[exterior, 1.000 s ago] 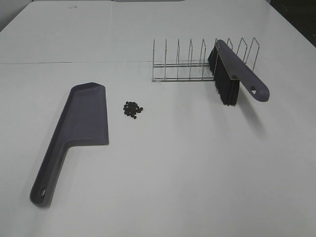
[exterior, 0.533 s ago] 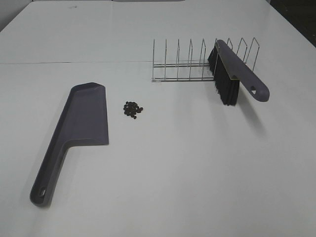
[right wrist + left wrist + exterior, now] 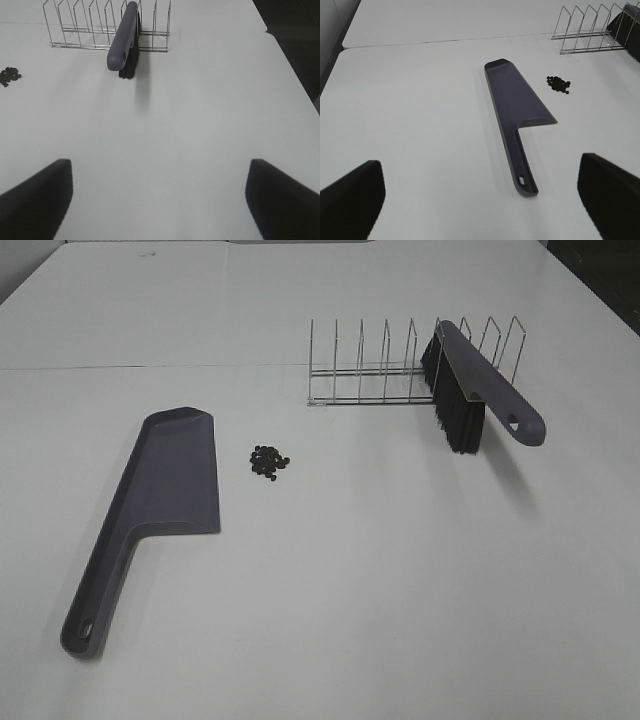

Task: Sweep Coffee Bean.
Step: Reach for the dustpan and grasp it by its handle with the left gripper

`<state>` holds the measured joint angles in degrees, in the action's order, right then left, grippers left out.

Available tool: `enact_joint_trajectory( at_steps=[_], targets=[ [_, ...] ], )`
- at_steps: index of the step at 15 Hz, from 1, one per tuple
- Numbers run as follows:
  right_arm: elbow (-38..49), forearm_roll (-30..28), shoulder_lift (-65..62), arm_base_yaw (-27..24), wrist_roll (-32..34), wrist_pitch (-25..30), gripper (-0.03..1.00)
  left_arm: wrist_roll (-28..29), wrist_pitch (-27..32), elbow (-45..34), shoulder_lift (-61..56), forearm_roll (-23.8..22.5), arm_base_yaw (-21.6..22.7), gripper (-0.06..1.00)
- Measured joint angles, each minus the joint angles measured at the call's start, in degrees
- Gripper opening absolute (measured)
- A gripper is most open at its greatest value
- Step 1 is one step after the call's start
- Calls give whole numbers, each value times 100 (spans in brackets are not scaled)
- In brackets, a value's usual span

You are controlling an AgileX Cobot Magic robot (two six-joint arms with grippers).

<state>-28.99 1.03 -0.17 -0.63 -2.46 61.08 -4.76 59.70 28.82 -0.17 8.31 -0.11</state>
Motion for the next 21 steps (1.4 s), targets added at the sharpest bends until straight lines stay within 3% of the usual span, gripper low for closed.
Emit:
enact_joint_trajectory(
  at_steps=[21],
  targets=[
    [0, 0, 0, 0, 0, 0, 83, 0, 0, 0, 0, 0, 0, 99]
  ],
)
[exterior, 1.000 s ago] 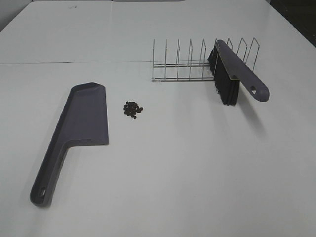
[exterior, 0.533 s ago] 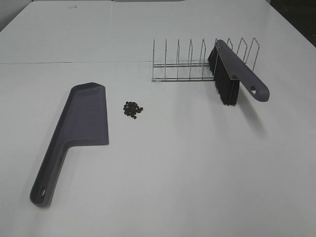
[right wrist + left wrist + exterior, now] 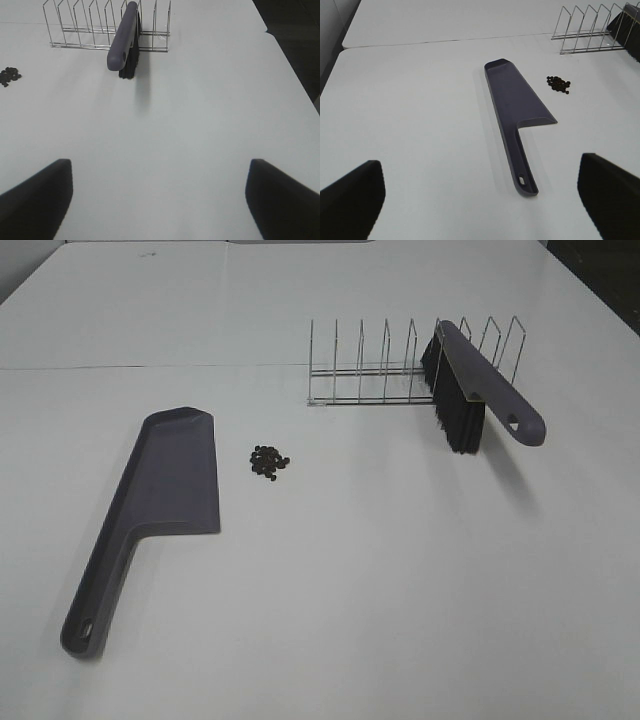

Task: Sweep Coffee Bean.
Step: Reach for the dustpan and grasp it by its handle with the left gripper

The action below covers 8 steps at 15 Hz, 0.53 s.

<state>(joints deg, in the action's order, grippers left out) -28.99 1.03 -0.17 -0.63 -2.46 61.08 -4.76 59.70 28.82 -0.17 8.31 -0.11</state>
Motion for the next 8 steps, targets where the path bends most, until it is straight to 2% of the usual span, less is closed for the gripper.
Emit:
enact_joint_trajectory(
  at_steps=[8],
  targets=[
    [0, 0, 0, 0, 0, 0, 83, 0, 0, 0, 0, 0, 0, 99]
  ],
)
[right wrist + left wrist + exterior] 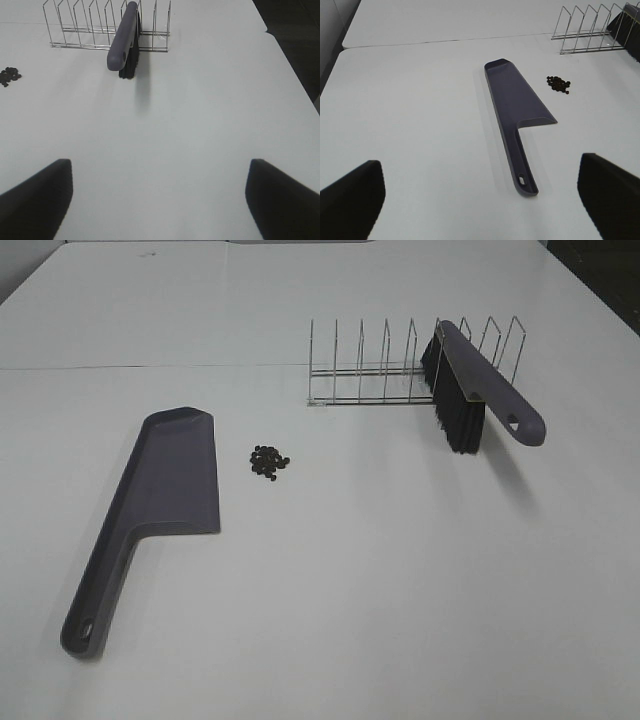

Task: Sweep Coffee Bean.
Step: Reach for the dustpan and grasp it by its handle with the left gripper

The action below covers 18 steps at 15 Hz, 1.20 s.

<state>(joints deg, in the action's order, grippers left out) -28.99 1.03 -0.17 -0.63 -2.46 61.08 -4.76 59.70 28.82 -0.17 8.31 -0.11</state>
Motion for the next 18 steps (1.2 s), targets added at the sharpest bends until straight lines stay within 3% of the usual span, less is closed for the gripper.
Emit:
enact_joint_trajectory(
  at_steps=[6, 11, 12, 16, 18],
  targets=[
    [-40, -34, 206, 0, 6, -80, 83, 160, -6, 0, 0, 132, 0, 99],
    [-80, -63, 1020, 0, 0, -1501, 83, 172, -29, 0, 149, 195, 0, 99],
    [-80, -103, 1398, 0, 0, -2034, 83, 172, -155, 63, 825, 74, 0, 99],
    [-80, -103, 1988, 0, 0, -2653, 83, 172, -991, 269, 2229, 57, 0, 98],
    [-80, -11, 2412, 0, 0, -2882, 83, 149, -1604, 281, 3042, 367, 0, 97]
  ],
)
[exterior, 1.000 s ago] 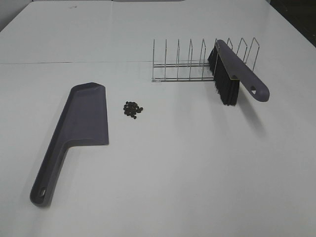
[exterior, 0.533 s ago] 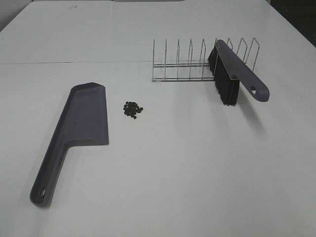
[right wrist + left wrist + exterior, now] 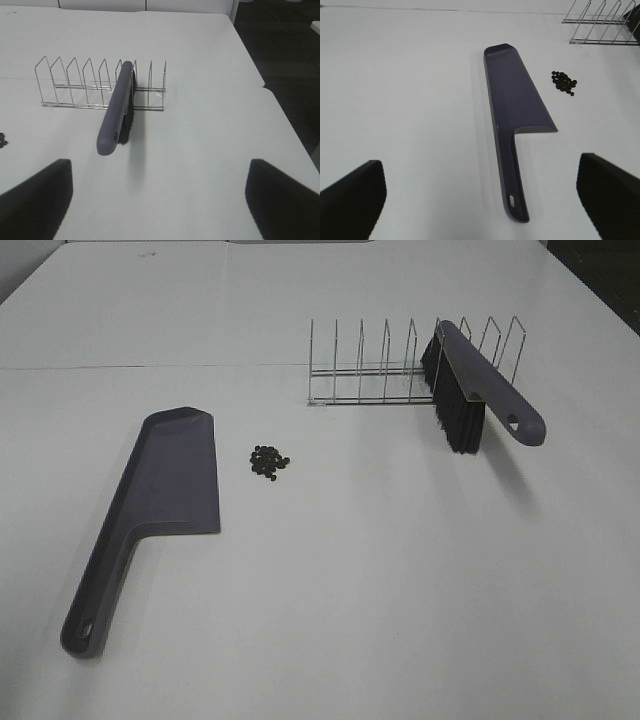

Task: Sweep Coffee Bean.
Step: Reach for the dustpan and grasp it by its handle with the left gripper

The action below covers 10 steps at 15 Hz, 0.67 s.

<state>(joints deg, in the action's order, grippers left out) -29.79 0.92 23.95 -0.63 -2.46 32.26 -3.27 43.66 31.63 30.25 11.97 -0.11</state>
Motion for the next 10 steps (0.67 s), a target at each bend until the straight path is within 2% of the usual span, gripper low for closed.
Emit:
enact_joint_trajectory(
  at_steps=[2, 4, 5, 10],
  targets=[
    [0, 206, 395, 0, 0, -223, 83, -258, -218, 178, 928, 327, 0, 97],
    [0, 390, 751, 0, -52, -401, 83, -390, -206, 424, 1639, 418, 0, 97],
    [0, 745, 1232, 0, -327, -642, 83, -430, -206, 756, 2544, 453, 0, 97],
    [0, 1931, 2378, 0, -1381, -1266, 83, -441, -11, 1507, 4366, 527, 0, 97]
  ],
)
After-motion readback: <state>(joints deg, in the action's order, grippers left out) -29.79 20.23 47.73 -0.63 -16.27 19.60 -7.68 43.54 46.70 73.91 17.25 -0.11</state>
